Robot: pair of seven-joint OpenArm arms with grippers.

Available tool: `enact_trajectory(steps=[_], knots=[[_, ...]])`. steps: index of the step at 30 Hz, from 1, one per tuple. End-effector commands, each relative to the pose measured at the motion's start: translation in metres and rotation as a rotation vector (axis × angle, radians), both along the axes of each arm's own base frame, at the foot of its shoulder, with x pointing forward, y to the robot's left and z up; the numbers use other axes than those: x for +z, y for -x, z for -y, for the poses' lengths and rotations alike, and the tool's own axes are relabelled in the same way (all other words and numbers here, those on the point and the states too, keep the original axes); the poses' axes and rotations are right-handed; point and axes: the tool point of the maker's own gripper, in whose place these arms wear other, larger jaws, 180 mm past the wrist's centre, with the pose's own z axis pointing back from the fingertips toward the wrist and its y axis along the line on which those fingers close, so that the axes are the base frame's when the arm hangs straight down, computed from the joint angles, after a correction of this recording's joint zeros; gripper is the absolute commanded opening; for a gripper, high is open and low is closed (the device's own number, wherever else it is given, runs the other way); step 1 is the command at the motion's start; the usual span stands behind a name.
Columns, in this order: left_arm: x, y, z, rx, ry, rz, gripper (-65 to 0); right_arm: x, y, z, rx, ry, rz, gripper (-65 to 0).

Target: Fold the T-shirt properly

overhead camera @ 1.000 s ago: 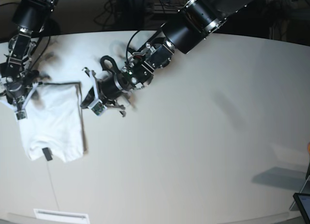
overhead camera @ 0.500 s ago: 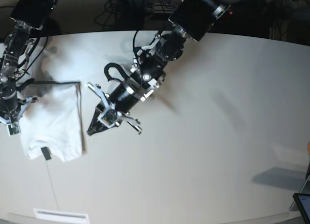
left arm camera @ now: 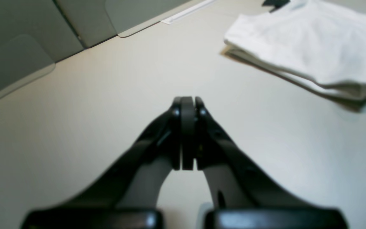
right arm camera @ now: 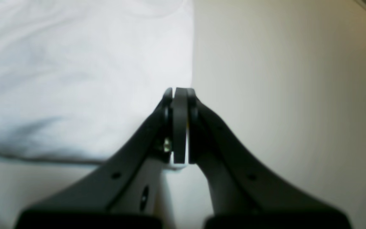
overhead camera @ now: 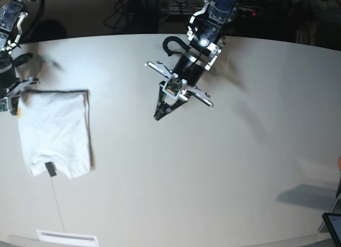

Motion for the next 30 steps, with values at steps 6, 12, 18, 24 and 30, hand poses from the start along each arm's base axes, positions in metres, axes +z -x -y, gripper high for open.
enact_trajectory(steps=[6, 12, 18, 24, 30], knots=[[0.018, 0.035, -0.016, -0.010, -0.039, -0.020, -65.0, 0.010, 0.036, 0.037, -0.088, 0.052, -0.002, -64.9], [-0.011, 0.085, -0.022, -0.034, -0.071, -0.146, -65.0, 0.000, 0.077, 0.058, -0.180, 0.058, -0.054, -64.9], [-0.033, 0.129, -0.026, -0.039, -0.081, -0.273, -65.0, -0.015, 0.119, 0.064, -0.218, 0.063, -0.143, -64.9], [-0.047, 0.157, -0.045, -0.020, -0.138, -0.336, -65.0, -0.032, 0.150, 0.059, -0.241, 0.042, -0.218, -64.9], [-0.062, 0.191, -0.056, -0.034, -0.179, -0.420, -65.0, -0.048, 0.177, 0.048, -0.261, 0.009, -0.277, -64.9]])
